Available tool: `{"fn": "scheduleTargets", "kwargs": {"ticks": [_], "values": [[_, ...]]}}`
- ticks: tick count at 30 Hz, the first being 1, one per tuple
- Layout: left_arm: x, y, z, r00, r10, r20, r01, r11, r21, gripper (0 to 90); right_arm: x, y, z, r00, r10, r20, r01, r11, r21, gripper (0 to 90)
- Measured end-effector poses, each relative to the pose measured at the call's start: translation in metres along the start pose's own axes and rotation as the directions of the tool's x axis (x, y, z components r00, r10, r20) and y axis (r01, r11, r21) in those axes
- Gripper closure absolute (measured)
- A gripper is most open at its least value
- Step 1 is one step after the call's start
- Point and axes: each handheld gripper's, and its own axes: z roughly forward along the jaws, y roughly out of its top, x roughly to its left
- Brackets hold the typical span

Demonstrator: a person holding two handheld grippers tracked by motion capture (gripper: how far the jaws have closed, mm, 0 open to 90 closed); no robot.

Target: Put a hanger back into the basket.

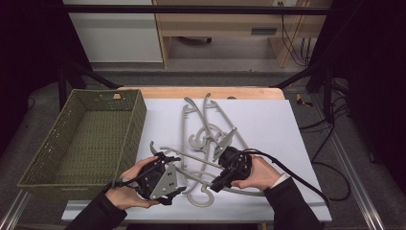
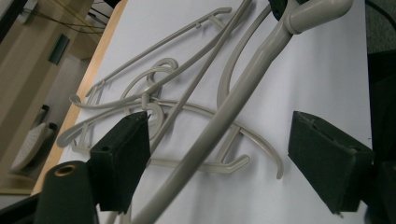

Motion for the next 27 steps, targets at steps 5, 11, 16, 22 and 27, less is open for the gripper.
{"fn": "scheduleTargets", "kwargs": {"ticks": [5, 11, 16, 22, 27], "values": [[-0.001, 0.002, 0.007, 0.9961, 0.086, 0.022, -0.087, 0.9957, 0.031, 32.6, 0.002, 0.000, 0.003, 0.9999, 0.001, -0.017, -0.001, 0.9999, 0.016, 82.6], [-0.007, 0.002, 0.016, 0.9883, 0.141, 0.057, -0.144, 0.9887, 0.042, 44.2, 0.002, 0.000, 0.003, 0.9994, 0.001, -0.034, 0.000, 0.9996, 0.028, 82.6], [-0.011, 0.003, 0.019, 0.9798, 0.191, 0.060, -0.193, 0.9802, 0.041, 55.1, 0.002, 0.000, 0.005, 0.9989, -0.010, -0.046, 0.011, 0.9995, 0.030, 82.6], [-0.015, 0.002, 0.020, 0.9710, 0.235, 0.045, -0.237, 0.9706, 0.043, 65.7, 0.003, 0.000, 0.008, 0.9985, -0.009, -0.053, 0.012, 0.9989, 0.046, 82.6], [-0.017, 0.000, 0.018, 0.9667, 0.253, 0.038, -0.254, 0.9667, 0.032, 72.9, 0.002, 0.000, 0.009, 0.9981, -0.010, -0.061, 0.013, 0.9984, 0.054, 82.5]]}}
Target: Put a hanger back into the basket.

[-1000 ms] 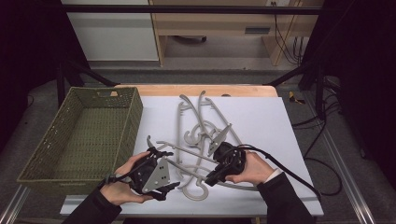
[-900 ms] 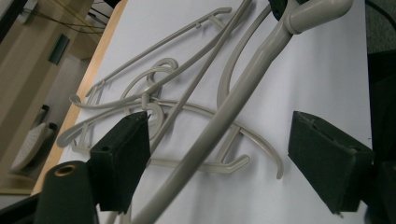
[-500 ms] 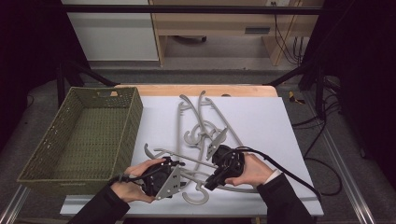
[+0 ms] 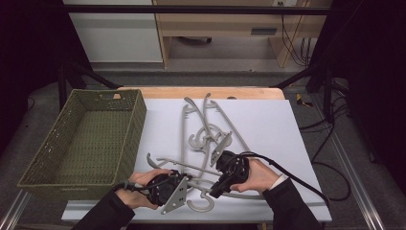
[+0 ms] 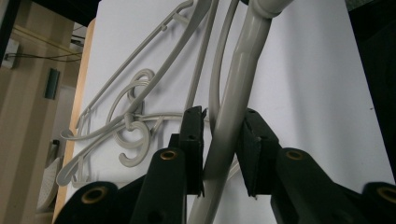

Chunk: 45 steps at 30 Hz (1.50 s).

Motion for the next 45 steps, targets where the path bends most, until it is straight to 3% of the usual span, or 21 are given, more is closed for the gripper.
{"fn": "scheduleTargets", "kwargs": {"ticks": [9, 12, 18, 22, 26, 29, 32, 34, 35, 37, 38, 41, 43, 44, 45], "values": [[-0.006, 0.000, -0.001, 0.9994, 0.034, 0.011, -0.034, 0.9994, -0.009, 78.1, 0.000, 0.000, -0.002, 0.9999, -0.013, -0.005, 0.013, 0.9999, -0.003, 81.9], [-0.006, -0.002, -0.002, 0.9995, 0.012, 0.031, -0.011, 0.9994, -0.032, 79.0, 0.001, -0.001, -0.004, 0.9998, -0.020, 0.002, 0.020, 0.9997, -0.015, 81.6], [-0.006, -0.003, -0.004, 0.9993, -0.013, 0.034, 0.013, 0.9997, -0.019, 79.2, 0.001, 0.000, -0.004, 0.9995, -0.030, 0.012, 0.030, 0.9991, -0.028, 80.7], [-0.005, -0.002, -0.005, 0.9985, -0.045, 0.032, 0.045, 0.9990, -0.005, 79.3, 0.001, -0.001, -0.006, 0.9985, -0.027, 0.047, 0.029, 0.9987, -0.041, 78.0], [-0.002, -0.005, -0.005, 0.9966, -0.079, 0.026, 0.078, 0.9965, 0.029, 79.3, 0.003, -0.004, -0.015, 0.9898, -0.025, 0.140, 0.038, 0.9950, -0.092, 71.3], [0.002, -0.008, -0.007, 0.9911, -0.132, 0.016, 0.132, 0.9907, 0.035, 79.4, 0.005, -0.008, -0.025, 0.9751, -0.034, 0.219, 0.070, 0.9851, -0.157, 62.6], [0.006, -0.011, -0.009, 0.9807, -0.195, 0.002, 0.195, 0.9801, 0.036, 79.5, 0.006, -0.014, -0.034, 0.9517, -0.007, 0.307, 0.085, 0.9670, -0.240, 54.3], [0.008, -0.013, -0.011, 0.9710, -0.239, -0.006, 0.239, 0.9707, 0.025, 79.5, 0.006, -0.018, -0.039, 0.9366, 0.025, 0.349, 0.089, 0.9476, -0.307, 49.5], [0.008, -0.013, -0.011, 0.9626, -0.270, -0.013, 0.271, 0.9626, 0.011, 79.5, 0.006, -0.021, -0.042, 0.9296, 0.035, 0.367, 0.095, 0.9386, -0.331, 48.2], [0.012, -0.015, -0.014, 0.9541, -0.299, -0.017, 0.299, 0.9542, 0.006, 79.5, 0.006, -0.027, -0.047, 0.9125, 0.067, 0.404, 0.105, 0.9156, -0.388, 43.2], [0.012, -0.016, -0.015, 0.9445, -0.328, -0.017, 0.328, 0.9447, -0.009, 79.5, 0.006, -0.030, -0.049, 0.9018, 0.081, 0.425, 0.112, 0.9054, -0.410, 42.0], [0.016, -0.017, -0.018, 0.9251, -0.378, -0.034, 0.377, 0.9256, -0.031, 79.6, 0.008, -0.040, -0.055, 0.8733, 0.124, 0.471, 0.128, 0.8747, -0.467, 34.9], [0.019, -0.018, -0.019, 0.9052, -0.422, -0.047, 0.420, 0.9061, -0.047, 79.6, 0.009, -0.048, -0.057, 0.8481, 0.160, 0.505, 0.136, 0.8557, -0.499, 29.4], [0.021, -0.019, -0.021, 0.9006, -0.431, -0.055, 0.429, 0.9021, -0.044, 79.5, 0.010, -0.051, -0.058, 0.8373, 0.177, 0.517, 0.134, 0.8502, -0.509, 27.9], [0.023, -0.019, -0.021, 0.8890, -0.454, -0.060, 0.451, 0.8909, -0.051, 79.5, 0.010, -0.055, -0.057, 0.8269, 0.196, 0.527, 0.134, 0.8414, -0.523, 24.5]]}}
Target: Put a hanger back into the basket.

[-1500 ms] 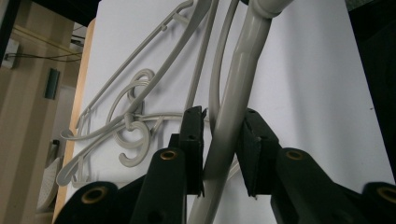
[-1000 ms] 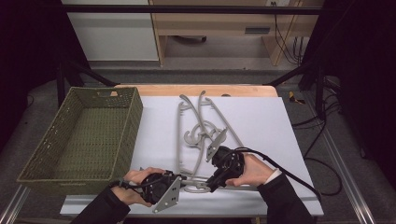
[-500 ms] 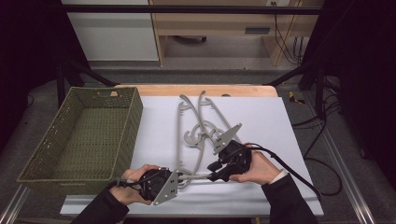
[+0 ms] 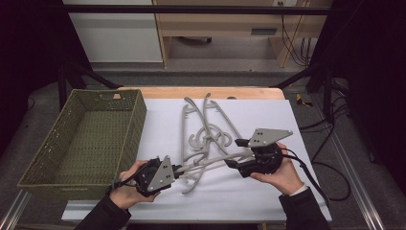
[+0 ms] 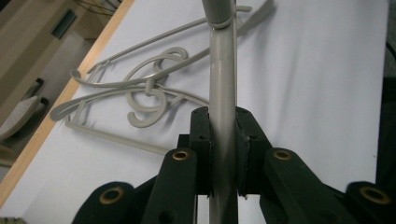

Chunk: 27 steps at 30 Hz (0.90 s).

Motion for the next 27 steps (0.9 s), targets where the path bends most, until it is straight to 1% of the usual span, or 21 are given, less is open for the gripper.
{"fn": "scheduleTargets", "kwargs": {"ticks": [1, 3, 5, 6, 10, 13, 15, 16, 18, 20, 21, 22, 23, 27], "values": [[0.002, 0.000, 0.000, 0.9998, -0.020, -0.006, 0.020, 0.9998, 0.000, 79.5, 0.000, -0.004, -0.001, 0.9997, 0.014, 0.022, -0.014, 0.9998, -0.013, 20.7], [0.005, 0.002, -0.001, 0.9977, -0.065, -0.021, 0.064, 0.9979, -0.005, 79.5, -0.001, -0.012, -0.003, 0.9980, 0.034, 0.054, -0.032, 0.9989, -0.034, 16.4], [0.008, 0.005, -0.002, 0.9946, -0.094, -0.042, 0.094, 0.9955, -0.003, 79.5, -0.001, -0.020, -0.003, 0.9947, 0.052, 0.089, -0.047, 0.9973, -0.058, 13.2], [0.010, 0.007, -0.002, 0.9921, -0.115, -0.050, 0.115, 0.9934, -0.004, 79.5, -0.001, -0.024, -0.003, 0.9932, 0.063, 0.099, -0.057, 0.9963, -0.065, 12.1], [0.018, 0.012, -0.005, 0.9827, -0.167, -0.079, 0.166, 0.9859, -0.019, 79.5, -0.003, -0.037, -0.004, 0.9852, 0.104, 0.136, -0.092, 0.9912, -0.096, 10.3], [0.024, 0.017, -0.011, 0.9729, -0.212, -0.093, 0.210, 0.9773, -0.029, 79.5, -0.005, -0.047, -0.005, 0.9800, 0.140, 0.142, -0.124, 0.9855, -0.116, 10.3], [0.027, 0.021, -0.017, 0.9684, -0.229, -0.099, 0.226, 0.9733, -0.039, 79.5, -0.006, -0.053, -0.005, 0.9775, 0.156, 0.142, -0.140, 0.9833, -0.116, 10.1], [0.029, 0.022, -0.019, 0.9655, -0.240, -0.100, 0.237, 0.9705, -0.045, 79.5, -0.006, -0.056, -0.005, 0.9756, 0.159, 0.151, -0.141, 0.9824, -0.122, 10.3], [0.033, 0.026, -0.026, 0.9627, -0.249, -0.106, 0.244, 0.9681, -0.059, 79.5, -0.008, -0.060, -0.005, 0.9731, 0.179, 0.145, -0.164, 0.9801, -0.112, 10.0], [0.038, 0.028, -0.032, 0.9583, -0.265, -0.107, 0.257, 0.9630, -0.080, 79.5, -0.009, -0.063, -0.004, 0.9708, 0.180, 0.158, -0.166, 0.9809, -0.102, 9.8], [0.041, 0.029, -0.036, 0.9576, -0.267, -0.107, 0.259, 0.9620, -0.085, 79.5, -0.009, -0.064, -0.004, 0.9701, 0.183, 0.159, -0.169, 0.9805, -0.101, 9.3], [0.043, 0.030, -0.039, 0.9537, -0.282, -0.104, 0.273, 0.9573, -0.095, 79.4, -0.009, -0.065, -0.003, 0.9689, 0.186, 0.163, -0.171, 0.9801, -0.101, 8.9], [0.046, 0.031, -0.042, 0.9513, -0.290, -0.105, 0.279, 0.9544, -0.105, 79.5, -0.009, -0.066, -0.003, 0.9680, 0.188, 0.166, -0.173, 0.9798, -0.099, 8.8], [0.059, 0.033, -0.056, 0.9447, -0.304, -0.122, 0.290, 0.9492, -0.122, 79.4, -0.010, -0.069, -0.002, 0.9651, 0.196, 0.173, -0.181, 0.9785, -0.098, 8.1]]}}
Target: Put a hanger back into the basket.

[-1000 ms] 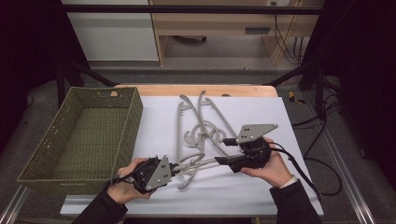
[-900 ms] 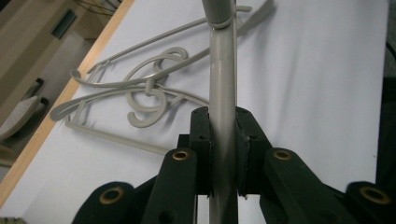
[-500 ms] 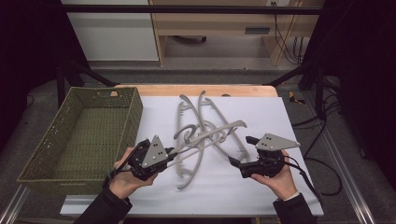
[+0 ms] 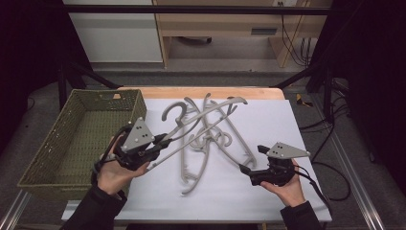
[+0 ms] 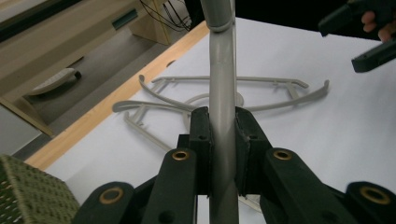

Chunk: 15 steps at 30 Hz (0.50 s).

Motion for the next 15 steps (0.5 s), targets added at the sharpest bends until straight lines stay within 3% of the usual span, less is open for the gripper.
{"fn": "scheduleTargets", "kwargs": {"ticks": [7, 15], "values": [[0.032, 0.005, -0.019, 0.9986, -0.025, -0.047, 0.026, 0.9997, 0.003, 79.5, -0.001, -0.002, 0.002, 0.9999, -0.001, 0.013, 0.001, 1.0000, 0.001, 7.2], [0.067, -0.004, -0.036, 0.9926, -0.063, -0.104, 0.066, 0.9975, 0.026, 79.4, -0.001, -0.003, 0.003, 0.9998, 0.003, 0.021, -0.003, 1.0000, 0.003, 7.0]]}}
